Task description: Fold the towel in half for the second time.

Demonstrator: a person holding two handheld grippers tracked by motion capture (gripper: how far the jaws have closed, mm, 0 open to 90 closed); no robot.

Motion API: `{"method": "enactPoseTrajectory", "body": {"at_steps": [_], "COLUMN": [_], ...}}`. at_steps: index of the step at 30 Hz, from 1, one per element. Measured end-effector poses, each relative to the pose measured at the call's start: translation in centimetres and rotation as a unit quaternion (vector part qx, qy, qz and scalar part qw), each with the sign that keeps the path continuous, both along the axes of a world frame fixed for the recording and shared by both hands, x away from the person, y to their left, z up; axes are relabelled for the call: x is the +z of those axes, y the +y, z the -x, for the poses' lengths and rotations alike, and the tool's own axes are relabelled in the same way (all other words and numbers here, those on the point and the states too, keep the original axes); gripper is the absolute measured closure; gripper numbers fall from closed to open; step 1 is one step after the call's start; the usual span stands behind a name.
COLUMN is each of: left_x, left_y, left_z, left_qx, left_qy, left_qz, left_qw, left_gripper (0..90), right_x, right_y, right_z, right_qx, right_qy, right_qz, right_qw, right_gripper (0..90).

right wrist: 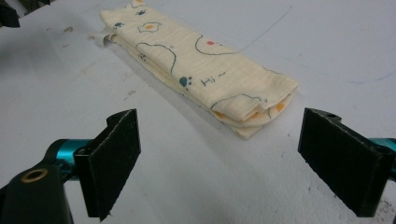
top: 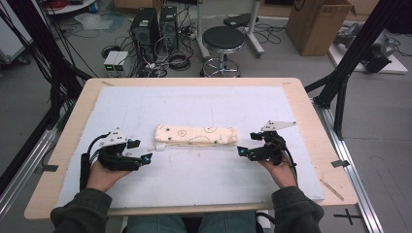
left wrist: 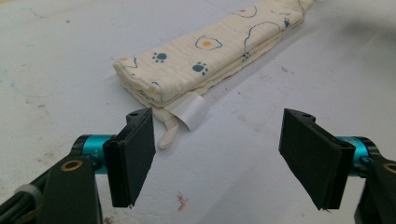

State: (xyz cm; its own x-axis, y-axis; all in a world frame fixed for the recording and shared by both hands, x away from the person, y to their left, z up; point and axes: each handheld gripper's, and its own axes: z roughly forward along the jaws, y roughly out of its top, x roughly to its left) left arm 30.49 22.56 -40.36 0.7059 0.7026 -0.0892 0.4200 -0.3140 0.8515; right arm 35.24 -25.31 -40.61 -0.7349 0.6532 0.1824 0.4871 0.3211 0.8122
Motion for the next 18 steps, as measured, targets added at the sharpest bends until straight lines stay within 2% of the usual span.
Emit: {"method": "enactPoseTrajectory", "body": {"at_steps": [10,18], "left_x": [-0.7,-1.0], "left_y": [0.5,0.7], "left_z": [1.0,1.7], "left_qx": [0.003,0.003], "left_qy": [0.007,0.005], "left_qz": [0.004,-0.002], "left_qw": [1.0,1.0], "left_gripper": [27.3,27.1], "right_x": [-0.4,-0.8], "right_y": [-1.0,-1.7], "right_z": [1.1,1.7], "right_qx": [-0.005,-0.012], "right_qy": [-0.001,-0.005], "right_qz": [0.001,0.003], "right_qw": [1.0,0.9999], "right_gripper": [12.2,12.2]}}
